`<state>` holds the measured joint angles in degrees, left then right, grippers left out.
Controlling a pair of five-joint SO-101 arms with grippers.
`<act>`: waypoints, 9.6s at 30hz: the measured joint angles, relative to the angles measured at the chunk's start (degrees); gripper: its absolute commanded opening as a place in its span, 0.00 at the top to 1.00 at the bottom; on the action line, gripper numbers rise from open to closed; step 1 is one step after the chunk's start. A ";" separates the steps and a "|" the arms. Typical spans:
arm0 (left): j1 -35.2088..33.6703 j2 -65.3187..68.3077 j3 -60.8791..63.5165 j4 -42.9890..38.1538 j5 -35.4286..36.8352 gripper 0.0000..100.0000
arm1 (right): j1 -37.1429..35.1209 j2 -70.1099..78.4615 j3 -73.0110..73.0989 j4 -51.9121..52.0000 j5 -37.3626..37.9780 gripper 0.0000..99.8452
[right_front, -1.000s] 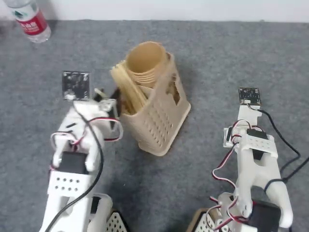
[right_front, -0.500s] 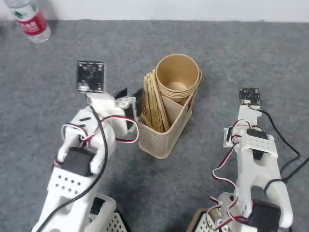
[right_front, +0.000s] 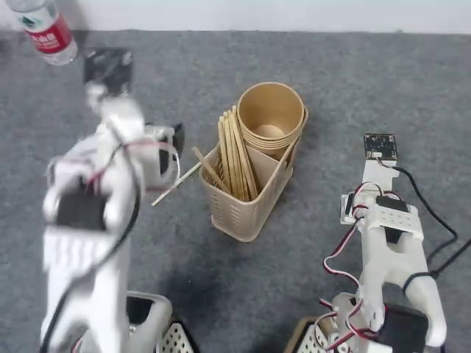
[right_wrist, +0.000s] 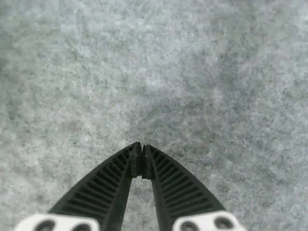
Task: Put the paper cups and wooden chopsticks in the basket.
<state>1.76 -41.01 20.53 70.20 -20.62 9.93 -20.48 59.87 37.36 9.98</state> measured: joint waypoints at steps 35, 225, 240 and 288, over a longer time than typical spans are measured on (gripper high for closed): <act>-2.81 60.84 -4.48 -8.62 -29.80 0.98 | 0.00 0.00 0.00 0.00 0.00 0.99; 8.26 -15.74 21.98 -4.48 21.71 0.78 | 0.00 0.00 0.00 0.00 0.00 0.99; 14.51 -8.44 21.10 -1.32 16.53 0.89 | 0.00 0.00 0.00 0.00 0.00 0.99; -2.02 8.18 0.44 -5.71 -1.93 0.84 | 0.00 0.00 0.00 0.00 0.00 0.99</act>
<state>-0.26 -32.84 20.97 64.48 -22.55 9.93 -20.48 59.87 37.36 9.98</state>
